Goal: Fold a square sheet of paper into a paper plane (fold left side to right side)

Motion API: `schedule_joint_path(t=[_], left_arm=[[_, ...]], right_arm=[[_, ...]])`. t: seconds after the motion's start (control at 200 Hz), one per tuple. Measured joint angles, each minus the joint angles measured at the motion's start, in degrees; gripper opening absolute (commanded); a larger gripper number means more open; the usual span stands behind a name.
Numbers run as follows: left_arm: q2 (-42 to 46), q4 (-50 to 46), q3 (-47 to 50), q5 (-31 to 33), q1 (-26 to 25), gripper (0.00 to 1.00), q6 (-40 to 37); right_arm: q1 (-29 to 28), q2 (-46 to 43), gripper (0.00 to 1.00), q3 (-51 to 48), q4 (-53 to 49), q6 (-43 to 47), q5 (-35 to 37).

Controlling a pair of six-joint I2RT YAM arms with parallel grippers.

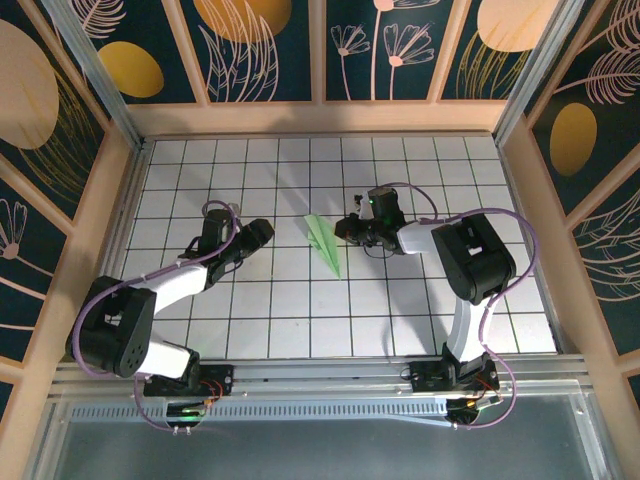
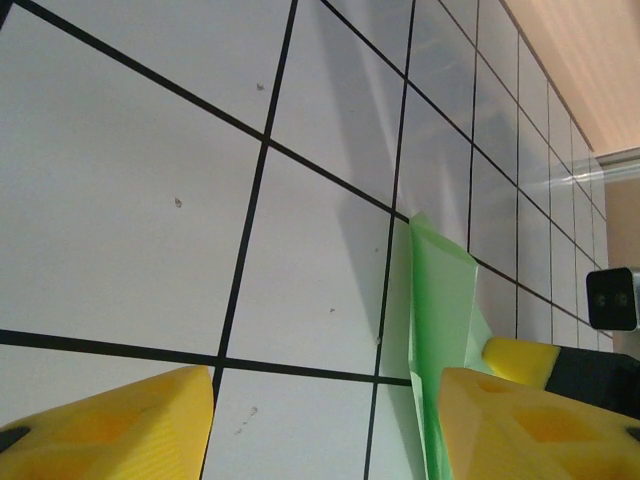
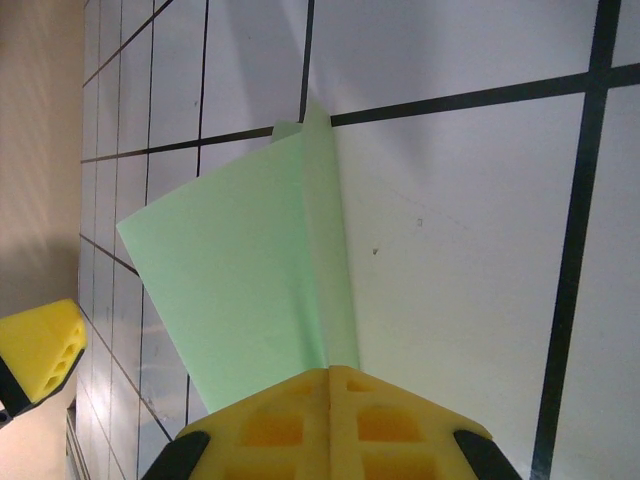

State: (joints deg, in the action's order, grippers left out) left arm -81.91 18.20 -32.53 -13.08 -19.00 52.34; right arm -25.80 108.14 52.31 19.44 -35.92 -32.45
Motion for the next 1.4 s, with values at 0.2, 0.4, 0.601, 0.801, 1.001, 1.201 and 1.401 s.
schedule_joint_path(t=[0.2, 0.4, 0.601, 0.801, 1.001, 1.201, 1.401], left_arm=[[-2.86, 0.07, -0.55, -2.08, 0.00, 0.59, -0.17], [-4.74, 1.14, -1.25, -4.11, 0.00, 0.57, -0.17], [-6.21, 2.01, -1.84, -5.55, 0.00, 0.57, -0.17], [-6.38, 2.64, -1.84, -6.62, 0.00, 0.57, -0.17], [-7.45, 3.96, -1.90, -8.48, 0.00, 0.57, -0.17], [-8.37, 5.29, -1.99, -9.73, 0.00, 0.53, -0.15], [-10.34, 6.91, -1.99, -11.87, 0.00, 0.50, 0.13]], right_arm=[[0.00, 0.00, 0.00, 0.00, -0.98, 1.07, 0.83], [0.00, 0.00, 0.02, 0.00, -2.73, 1.51, 1.53], [0.00, 0.00, 0.04, 0.02, -3.37, 1.77, 1.51], [0.00, 0.00, 0.04, 0.02, -3.37, 2.80, 1.03], [-0.31, 0.00, 0.04, 0.09, -3.39, 4.07, 0.85], [-0.83, 0.00, 0.06, 0.13, -3.39, 4.33, 0.31], [-0.90, 0.00, 0.11, 0.13, -3.37, 4.59, -0.22]])
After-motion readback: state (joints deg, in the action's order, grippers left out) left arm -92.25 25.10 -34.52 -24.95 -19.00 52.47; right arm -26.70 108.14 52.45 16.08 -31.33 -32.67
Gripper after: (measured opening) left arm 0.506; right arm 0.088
